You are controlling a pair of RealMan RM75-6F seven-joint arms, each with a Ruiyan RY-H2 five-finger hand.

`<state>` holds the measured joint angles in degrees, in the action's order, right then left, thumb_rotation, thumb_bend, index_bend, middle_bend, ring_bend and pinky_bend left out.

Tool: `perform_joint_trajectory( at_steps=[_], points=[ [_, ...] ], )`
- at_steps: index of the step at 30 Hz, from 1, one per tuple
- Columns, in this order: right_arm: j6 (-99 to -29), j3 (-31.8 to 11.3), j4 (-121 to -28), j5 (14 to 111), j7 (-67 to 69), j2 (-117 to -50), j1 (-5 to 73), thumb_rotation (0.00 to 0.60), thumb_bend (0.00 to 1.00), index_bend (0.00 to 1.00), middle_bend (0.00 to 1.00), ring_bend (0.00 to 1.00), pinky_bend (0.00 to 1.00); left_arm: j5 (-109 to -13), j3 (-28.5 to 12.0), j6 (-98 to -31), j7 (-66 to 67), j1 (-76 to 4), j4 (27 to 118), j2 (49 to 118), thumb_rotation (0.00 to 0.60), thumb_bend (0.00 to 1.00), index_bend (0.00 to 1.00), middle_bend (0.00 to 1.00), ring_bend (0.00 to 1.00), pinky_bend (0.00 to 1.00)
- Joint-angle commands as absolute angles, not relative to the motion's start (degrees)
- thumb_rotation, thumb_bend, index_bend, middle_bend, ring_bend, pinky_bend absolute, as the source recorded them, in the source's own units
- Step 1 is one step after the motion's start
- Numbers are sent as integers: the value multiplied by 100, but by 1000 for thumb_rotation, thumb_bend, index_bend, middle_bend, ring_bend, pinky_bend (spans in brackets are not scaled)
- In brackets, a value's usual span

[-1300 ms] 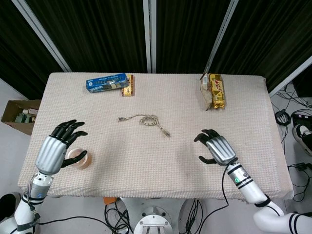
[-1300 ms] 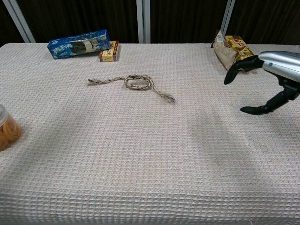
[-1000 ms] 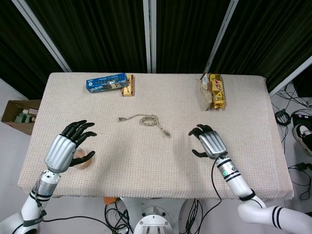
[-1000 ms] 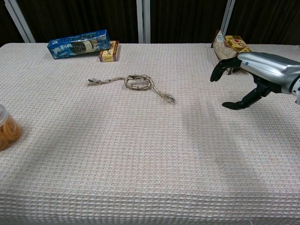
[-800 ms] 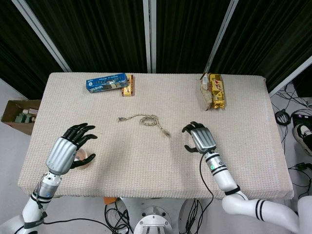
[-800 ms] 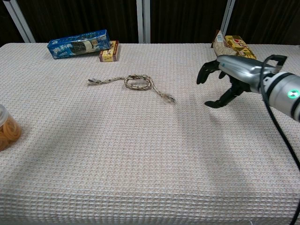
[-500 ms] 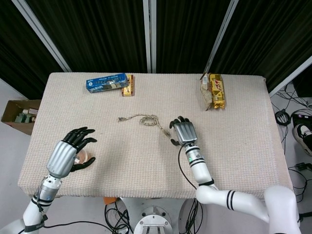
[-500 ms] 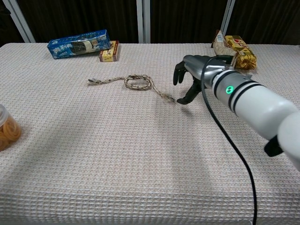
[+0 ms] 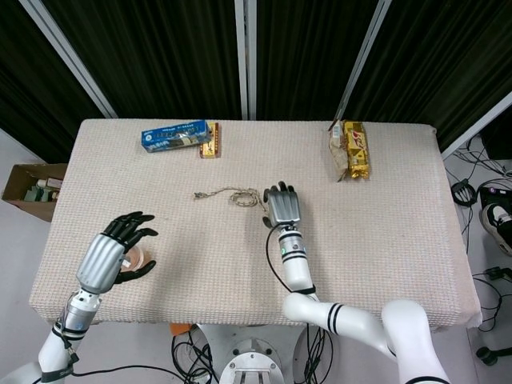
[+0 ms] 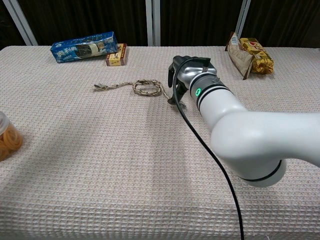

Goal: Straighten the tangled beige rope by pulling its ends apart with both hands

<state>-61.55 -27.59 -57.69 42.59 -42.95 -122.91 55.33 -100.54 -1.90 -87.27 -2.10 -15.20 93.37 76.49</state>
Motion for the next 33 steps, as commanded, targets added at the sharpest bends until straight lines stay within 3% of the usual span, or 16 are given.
perform_joint_trajectory(
  at_steps=[1,7,18,33],
  points=[
    [-6055,-2835,-5444,4170,-4305,-12451,5682,600,182,461,365,151,280,-10048,-175,-8734,-249,-1523,9304,7674,600,192,357,209,158,229],
    [-5842,-2877,-5150,4081,-4295,-12504,5774,600,287,464,357,149,251,-9982,-147,-8742,-330,-1504,9227,7694,600,192,357,209,158,229],
    [-5702,-2907,-4749,4089,-4238,-12684,5942,600,348,537,348,137,209,-9966,-118,-8796,-345,-1479,9212,7693,600,192,357,209,158,229],
    [-5628,-2872,-4326,4194,-4240,-12846,6022,600,345,540,324,120,133,-9958,-88,-8848,-336,-1445,9237,7663,600,192,357,208,158,229]
  ],
)
